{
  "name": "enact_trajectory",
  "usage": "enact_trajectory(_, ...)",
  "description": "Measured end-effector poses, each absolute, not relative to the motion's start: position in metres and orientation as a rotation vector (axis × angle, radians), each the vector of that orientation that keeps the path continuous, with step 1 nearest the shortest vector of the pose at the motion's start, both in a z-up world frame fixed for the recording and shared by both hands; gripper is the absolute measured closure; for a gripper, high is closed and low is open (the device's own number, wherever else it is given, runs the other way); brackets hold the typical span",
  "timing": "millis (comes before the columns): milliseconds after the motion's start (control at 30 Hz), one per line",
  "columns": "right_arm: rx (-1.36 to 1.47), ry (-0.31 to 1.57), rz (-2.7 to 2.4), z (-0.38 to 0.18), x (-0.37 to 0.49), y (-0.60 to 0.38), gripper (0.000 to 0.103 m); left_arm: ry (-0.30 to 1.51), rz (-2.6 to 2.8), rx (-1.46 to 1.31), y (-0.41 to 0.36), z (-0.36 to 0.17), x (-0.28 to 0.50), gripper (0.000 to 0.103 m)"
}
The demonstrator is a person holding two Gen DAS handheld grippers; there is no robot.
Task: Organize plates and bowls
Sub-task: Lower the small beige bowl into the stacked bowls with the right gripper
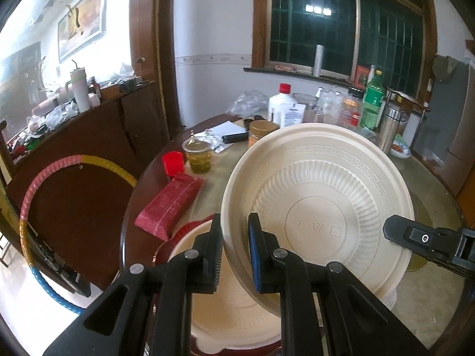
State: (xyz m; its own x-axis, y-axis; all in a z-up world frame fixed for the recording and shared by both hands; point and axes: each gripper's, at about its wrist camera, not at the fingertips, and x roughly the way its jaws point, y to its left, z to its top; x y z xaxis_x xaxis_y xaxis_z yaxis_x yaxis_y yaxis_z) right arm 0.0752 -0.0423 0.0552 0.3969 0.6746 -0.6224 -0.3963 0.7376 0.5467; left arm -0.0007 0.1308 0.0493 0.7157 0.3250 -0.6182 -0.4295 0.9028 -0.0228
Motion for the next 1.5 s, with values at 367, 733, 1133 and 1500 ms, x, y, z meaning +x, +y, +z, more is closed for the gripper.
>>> enact_trajectory(367, 0.303, 0.964, 0.736, 0.048, 0.075, -0.018, 0.092, 0.656, 0.458, -0.184, 0.148, 0.044, -0.009, 0.088)
enact_trajectory(733, 0.259, 1.002, 0.749, 0.040, 0.073, 0.000, 0.092, 0.702, 0.467, -0.208, 0.162, 0.034, -0.014, 0.088)
enact_trajectory(1133, 0.235, 1.034, 0.750, 0.031, 0.075, 0.009, 0.092, 0.724, 0.473, -0.214, 0.169, 0.026, -0.016, 0.088)
enact_trajectory(1500, 0.222, 1.048, 0.742, 0.026, 0.074, 0.012, 0.092, 0.731, 0.474, -0.211, 0.170, 0.022, -0.015, 0.088)
